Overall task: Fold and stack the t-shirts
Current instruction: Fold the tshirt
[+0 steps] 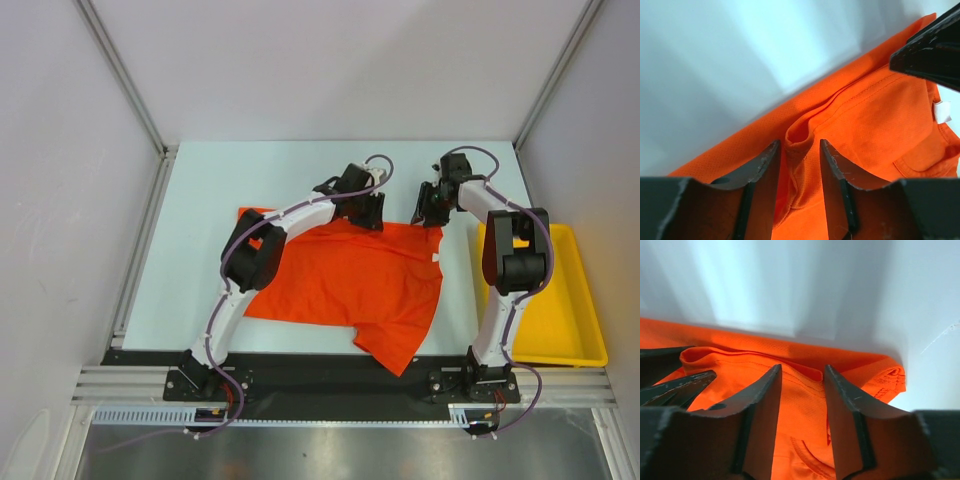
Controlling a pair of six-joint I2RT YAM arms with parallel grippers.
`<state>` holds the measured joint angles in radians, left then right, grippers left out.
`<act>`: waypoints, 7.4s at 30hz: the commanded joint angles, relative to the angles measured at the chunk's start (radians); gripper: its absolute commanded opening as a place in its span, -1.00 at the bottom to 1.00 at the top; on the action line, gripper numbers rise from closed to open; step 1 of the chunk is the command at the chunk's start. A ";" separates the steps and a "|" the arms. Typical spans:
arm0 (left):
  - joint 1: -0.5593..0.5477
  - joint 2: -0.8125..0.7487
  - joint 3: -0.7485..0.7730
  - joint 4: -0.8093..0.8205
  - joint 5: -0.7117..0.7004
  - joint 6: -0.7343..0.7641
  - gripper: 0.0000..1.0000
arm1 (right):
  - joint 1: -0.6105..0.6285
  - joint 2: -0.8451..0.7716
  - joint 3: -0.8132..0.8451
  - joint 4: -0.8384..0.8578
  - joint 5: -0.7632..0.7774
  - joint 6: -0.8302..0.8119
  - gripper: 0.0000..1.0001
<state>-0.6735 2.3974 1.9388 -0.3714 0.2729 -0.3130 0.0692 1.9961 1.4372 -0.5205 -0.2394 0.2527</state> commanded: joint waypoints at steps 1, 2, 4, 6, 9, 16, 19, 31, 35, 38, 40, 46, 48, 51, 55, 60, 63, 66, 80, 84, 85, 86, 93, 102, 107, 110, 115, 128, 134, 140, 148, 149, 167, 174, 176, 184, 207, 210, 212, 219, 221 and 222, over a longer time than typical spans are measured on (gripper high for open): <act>0.008 0.003 0.052 0.026 0.035 -0.015 -0.14 | 0.004 -0.023 0.006 -0.021 0.031 -0.020 -0.08; 0.008 0.006 0.055 0.029 0.046 -0.017 -0.15 | 0.004 -0.026 -0.001 -0.019 0.032 -0.026 -0.07; 0.008 0.008 0.054 0.034 0.051 -0.021 -0.16 | 0.004 -0.031 -0.004 -0.024 0.038 -0.029 -0.07; 0.009 0.008 0.054 0.037 0.054 -0.024 -0.20 | 0.006 -0.034 -0.011 -0.027 0.031 -0.027 -0.11; 0.011 0.003 0.049 0.038 0.054 -0.028 -0.42 | 0.006 -0.042 -0.015 -0.015 0.009 -0.026 -0.52; 0.011 -0.027 0.031 0.022 0.057 -0.034 -0.88 | 0.009 -0.085 -0.015 -0.064 0.003 -0.004 -1.00; 0.011 -0.092 -0.038 0.032 0.063 -0.040 -0.89 | 0.015 -0.158 -0.043 -0.117 -0.001 0.013 -1.00; 0.002 -0.297 -0.376 0.086 0.098 -0.058 -0.89 | 0.073 -0.411 -0.363 -0.102 -0.089 0.079 -1.00; -0.012 -0.336 -0.429 0.080 0.089 -0.063 -0.88 | 0.075 -0.464 -0.411 -0.104 -0.084 0.069 -1.00; -0.024 -0.349 -0.448 0.074 0.089 -0.070 -0.88 | 0.076 -0.496 -0.445 -0.110 -0.084 0.063 -1.00; -0.034 -0.359 -0.465 0.072 0.086 -0.074 -0.88 | 0.075 -0.514 -0.472 -0.105 -0.075 0.062 -1.00; -0.038 -0.397 -0.509 0.055 0.071 -0.075 -0.51 | 0.070 -0.516 -0.495 -0.131 -0.086 0.048 -0.40; -0.037 -0.476 -0.544 0.049 0.055 -0.061 -0.22 | 0.052 -0.537 -0.491 -0.171 -0.094 0.040 -0.14; -0.014 -0.579 -0.587 0.023 0.057 -0.017 0.18 | 0.001 -0.631 -0.509 -0.124 -0.023 0.065 0.46; 0.151 -0.728 -0.665 -0.017 0.026 -0.001 0.33 | -0.042 -0.596 -0.520 0.020 0.009 0.140 0.43; 0.385 -0.736 -0.733 -0.046 0.124 0.028 0.16 | -0.049 -0.393 -0.391 0.045 -0.026 0.131 0.21; 0.495 -0.721 -0.747 -0.029 0.104 0.035 0.11 | -0.052 -0.313 -0.354 0.089 -0.030 0.137 0.18; 0.606 -0.669 -0.738 0.020 0.149 0.011 0.05 | -0.062 -0.246 -0.299 0.100 -0.047 0.166 0.24; 0.669 -0.442 -0.563 -0.106 0.069 -0.011 -0.03 | -0.106 -0.106 -0.150 0.069 -0.055 0.172 0.10; 0.695 -0.394 -0.525 -0.165 0.022 0.014 -0.03 | -0.109 -0.054 -0.112 0.070 -0.069 0.148 -0.20; 0.701 -0.382 -0.511 -0.185 0.011 0.015 -0.03 | -0.109 -0.037 -0.104 0.066 -0.063 0.140 -0.21; 0.703 -0.370 -0.499 -0.204 -0.003 0.020 -0.03 | -0.111 -0.037 -0.097 0.056 -0.051 0.138 -0.32; 0.718 -0.357 -0.509 -0.239 -0.049 0.045 -0.03 | -0.127 0.024 -0.014 0.025 0.083 0.027 -0.83; 0.719 -0.371 -0.512 -0.232 -0.116 0.068 0.00 | -0.140 0.057 -0.021 0.000 0.080 -0.003 -0.83; 0.720 -0.454 -0.569 -0.204 -0.075 0.051 0.09 | -0.143 0.087 0.034 -0.036 0.068 -0.015 -0.24; 0.716 -0.498 -0.574 -0.205 -0.049 0.051 0.16 | -0.137 0.061 0.068 -0.094 0.049 0.002 0.00; 0.709 -0.583 -0.563 -0.204 -0.031 0.022 0.16 | -0.106 -0.013 0.057 -0.165 0.060 0.051 0.13; 0.646 -0.445 -0.540 -0.110 0.037 -0.084 0.09 | -0.101 -0.002 0.034 -0.168 0.045 0.046 -0.42; 0.647 -0.414 -0.523 -0.142 0.003 -0.046 0.09 | -0.124 -0.003 -0.047 -0.131 0.071 0.027 -0.75; 0.640 -0.458 -0.548 -0.139 -0.029 -0.014 0.08 | -0.120 -0.003 -0.015 -0.159 0.071 0.013 -0.31; 0.627 -0.509 -0.509 -0.152 -0.092 0.011 0.20 | -0.078 -0.089 0.055 -0.236 0.109 0.017 0.19; 0.627 -0.500 -0.496 -0.149 -0.124 0.024 0.30 | -0.075 -0.088 0.061 -0.236 0.115 0.017 0.30; 0.641 -0.213 -0.209 -0.225 -0.149 0.169 0.22 | -0.077 0.092 0.178 -0.266 0.140 -0.004 0.21; 0.644 -0.172 -0.212 -0.181 -0.101 0.131 -0.17 | -0.082 0.138 0.181 -0.239 0.153 -0.015 0.05; 0.649 -0.162 -0.219 -0.173 -0.118 0.124 -0.51 | -0.080 0.144 0.186 -0.227 0.155 -0.023 -0.09; 0.704 -0.115 -0.164 -0.158 -0.164 0.103 -0.99 | -0.072 0.227 0.271 -0.177 0.146 -0.024 -0.65; 0.726 -0.559 -0.383 -0.167 -0.447 -0.027 0.48 | 0.006 -0.008 0.376 -0.414 0.330 0.068 0.55; 0.726 -0.759 -0.622 -0.120 -0.347 -0.136 0.36 | 0.049 -0.161 0.205 -0.420 0.296 0.031 0.54; 0.720 -0.881 -0.800 -0.101 -0.295 -0.199 0.23 | 0.096 -0.285 0.084 -0.405 0.250 0.022 0.50; 0.703 -1.207 -1.227 0.019 -0.195 -0.388 0.13 | 0.136 -0.655 -0.459 -0.274 0.002 0.160 0.22; 0.704 -1.273 -1.285 0.006 -0.230 -0.429 0.10 | 0.138 -0.715 -0.587 -0.245 -0.044 0.232 0.08; 0.703 -1.290 -1.305 0.002 -0.236 -0.443 0.09 | 0.136 -0.765 -0.618 -0.240 -0.055 0.252 0.07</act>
<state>0.0341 1.2030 0.6647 -0.4248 0.0319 -0.6491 0.2123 1.3205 0.8982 -0.8230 -0.1932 0.3977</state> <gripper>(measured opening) 0.549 0.543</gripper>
